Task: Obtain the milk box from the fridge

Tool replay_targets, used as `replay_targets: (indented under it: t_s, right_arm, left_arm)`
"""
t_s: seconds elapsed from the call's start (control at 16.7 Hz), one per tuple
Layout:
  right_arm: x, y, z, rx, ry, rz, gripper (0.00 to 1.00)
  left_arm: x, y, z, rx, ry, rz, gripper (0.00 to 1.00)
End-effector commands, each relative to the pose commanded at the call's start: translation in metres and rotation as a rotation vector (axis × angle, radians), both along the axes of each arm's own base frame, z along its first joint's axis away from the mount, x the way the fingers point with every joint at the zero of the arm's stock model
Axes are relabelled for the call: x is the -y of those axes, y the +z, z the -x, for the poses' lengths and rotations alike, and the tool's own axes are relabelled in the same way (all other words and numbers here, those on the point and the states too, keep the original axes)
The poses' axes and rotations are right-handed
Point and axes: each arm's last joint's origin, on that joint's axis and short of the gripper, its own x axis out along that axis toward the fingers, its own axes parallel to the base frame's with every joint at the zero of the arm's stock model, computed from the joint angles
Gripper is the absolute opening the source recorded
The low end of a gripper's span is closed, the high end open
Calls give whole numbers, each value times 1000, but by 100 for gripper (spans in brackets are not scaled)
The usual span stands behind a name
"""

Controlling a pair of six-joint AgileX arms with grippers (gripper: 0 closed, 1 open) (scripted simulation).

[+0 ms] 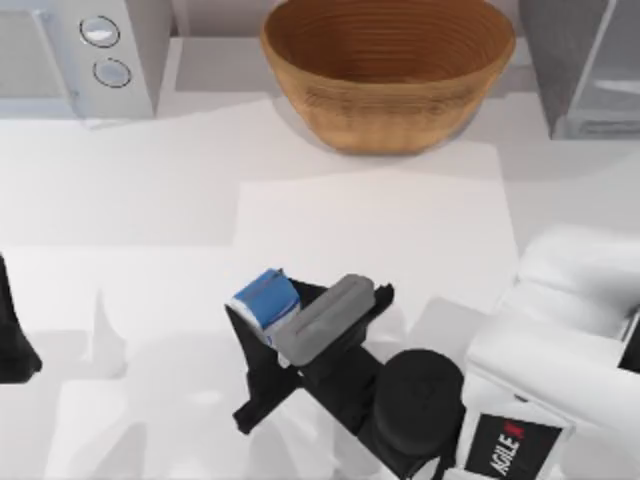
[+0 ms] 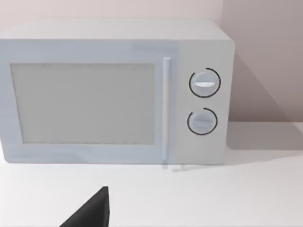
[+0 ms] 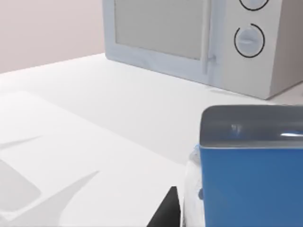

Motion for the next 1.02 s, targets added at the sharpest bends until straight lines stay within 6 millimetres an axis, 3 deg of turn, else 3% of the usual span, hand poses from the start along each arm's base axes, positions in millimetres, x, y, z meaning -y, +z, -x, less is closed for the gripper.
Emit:
replay_targets:
  t_s: [0.66, 1.02]
  right_arm:
    - [0, 0, 0, 0, 0, 0, 98]
    - [0, 0, 0, 0, 0, 0, 100]
  left_arm:
    - [0, 0, 0, 0, 0, 0, 100]
    - [0, 0, 0, 0, 0, 0, 100]
